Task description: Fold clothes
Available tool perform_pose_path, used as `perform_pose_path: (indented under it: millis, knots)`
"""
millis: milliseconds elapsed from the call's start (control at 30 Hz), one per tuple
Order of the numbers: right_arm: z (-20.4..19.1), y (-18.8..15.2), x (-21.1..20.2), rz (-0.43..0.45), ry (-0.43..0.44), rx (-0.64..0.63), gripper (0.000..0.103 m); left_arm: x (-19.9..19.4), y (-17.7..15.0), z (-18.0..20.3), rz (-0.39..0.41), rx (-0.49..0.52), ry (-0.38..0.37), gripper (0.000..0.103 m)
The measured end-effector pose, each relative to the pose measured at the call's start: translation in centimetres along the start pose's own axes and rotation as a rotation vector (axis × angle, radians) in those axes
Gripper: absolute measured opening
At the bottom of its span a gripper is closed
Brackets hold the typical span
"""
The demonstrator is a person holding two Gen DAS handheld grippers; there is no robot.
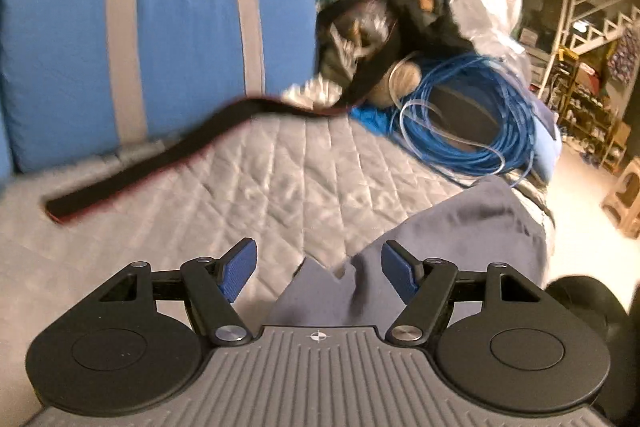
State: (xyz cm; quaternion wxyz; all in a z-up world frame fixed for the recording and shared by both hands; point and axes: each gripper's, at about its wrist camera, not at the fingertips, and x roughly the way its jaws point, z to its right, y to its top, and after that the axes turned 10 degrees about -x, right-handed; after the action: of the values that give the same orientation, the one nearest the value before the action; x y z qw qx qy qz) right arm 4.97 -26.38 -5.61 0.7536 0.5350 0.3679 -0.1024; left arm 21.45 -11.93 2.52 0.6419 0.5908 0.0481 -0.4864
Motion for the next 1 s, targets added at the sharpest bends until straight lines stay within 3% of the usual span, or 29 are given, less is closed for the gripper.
perform_pose_path:
  millis: [33, 100, 133, 167, 300, 433, 533, 633, 700, 767, 900, 1000]
  knots:
    - [0.4, -0.1, 0.2, -0.005, 0.021, 0.016, 0.103, 1.4, 0.1, -0.4, -0.033, -0.022, 0.009, 0.066]
    - [0.7, -0.2, 0.2, 0.003, 0.032, 0.024, 0.103, 3.4, -0.1, -1.2, -0.11, -0.068, 0.019, 0.048]
    - [0.7, -0.3, 0.3, 0.008, 0.034, 0.02, 0.103, 3.9, -0.3, -1.5, -0.143, -0.084, 0.015, 0.025]
    - [0.7, -0.5, 0.3, 0.014, 0.035, 0.01, 0.103, 4.1, -0.5, -1.6, -0.158, -0.087, 0.009, 0.013]
    - [0.6, -0.8, 0.6, 0.034, 0.032, -0.014, 0.103, 1.9, -2.3, 1.2, -0.118, 0.066, 0.006, 0.008]
    - [0.6, -1.1, 0.9, 0.048, 0.036, -0.013, 0.103, 0.0, -5.0, 3.7, -0.104, 0.192, -0.005, 0.008]
    - [0.5, -1.1, 1.0, 0.054, 0.032, -0.016, 0.103, 0.2, -6.0, 3.9, -0.111, 0.21, -0.01, 0.008]
    - [0.5, -1.1, 1.1, 0.058, 0.028, -0.013, 0.103, 1.3, -5.1, 2.2, -0.132, 0.1, -0.071, 0.011]
    - [0.4, -1.1, 1.3, 0.058, 0.026, -0.011, 0.103, 2.0, -4.5, 1.1, -0.146, 0.026, -0.112, 0.021]
    - [0.4, -1.1, 1.3, 0.058, 0.027, -0.013, 0.103, 2.7, -3.9, 0.0, -0.16, -0.048, -0.152, 0.037]
    - [0.5, -1.1, 1.3, 0.056, 0.035, -0.01, 0.103, 4.3, -2.8, -2.2, -0.192, -0.201, -0.239, 0.042]
    - [0.6, -1.1, 1.3, 0.055, 0.04, -0.01, 0.103, 6.0, -1.8, -4.5, -0.204, -0.365, -0.348, 0.045]
